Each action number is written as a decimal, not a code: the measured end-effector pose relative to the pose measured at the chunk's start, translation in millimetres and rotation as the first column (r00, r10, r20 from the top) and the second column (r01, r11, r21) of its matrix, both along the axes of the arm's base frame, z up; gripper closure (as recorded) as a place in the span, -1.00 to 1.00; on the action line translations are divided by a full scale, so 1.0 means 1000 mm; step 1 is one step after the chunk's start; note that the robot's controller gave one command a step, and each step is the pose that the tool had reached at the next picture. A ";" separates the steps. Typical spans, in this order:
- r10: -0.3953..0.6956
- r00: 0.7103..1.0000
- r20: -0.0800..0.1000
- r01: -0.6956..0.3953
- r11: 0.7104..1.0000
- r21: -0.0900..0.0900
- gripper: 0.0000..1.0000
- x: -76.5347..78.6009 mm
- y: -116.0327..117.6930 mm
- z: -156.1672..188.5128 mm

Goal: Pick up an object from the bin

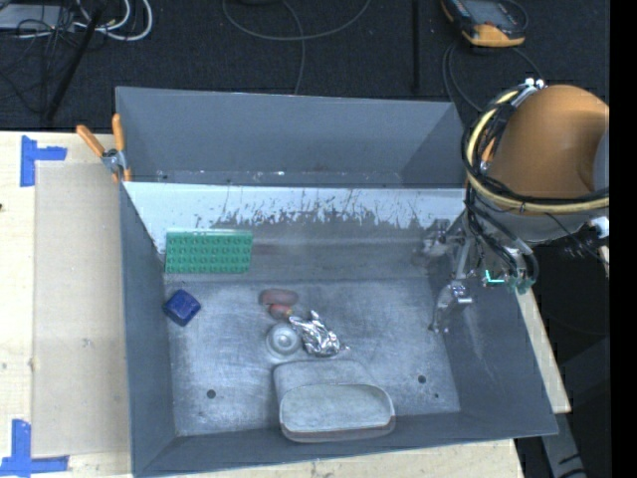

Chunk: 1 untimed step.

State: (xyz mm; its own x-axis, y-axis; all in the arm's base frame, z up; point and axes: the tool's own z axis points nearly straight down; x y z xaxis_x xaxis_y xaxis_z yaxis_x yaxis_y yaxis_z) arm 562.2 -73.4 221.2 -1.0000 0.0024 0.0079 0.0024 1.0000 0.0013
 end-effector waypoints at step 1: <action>0.002 1.000 -0.007 -0.002 1.000 0.003 -1.00 -0.082 0.070 -0.075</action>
Offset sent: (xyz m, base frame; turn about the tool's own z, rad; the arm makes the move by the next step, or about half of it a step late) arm -0.0766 0.0656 -0.0701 0.0043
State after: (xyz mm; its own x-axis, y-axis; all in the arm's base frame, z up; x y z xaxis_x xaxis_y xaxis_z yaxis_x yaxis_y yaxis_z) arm 480.7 -3.2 146.1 -0.9999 0.0007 0.0154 0.0008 1.0000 0.0041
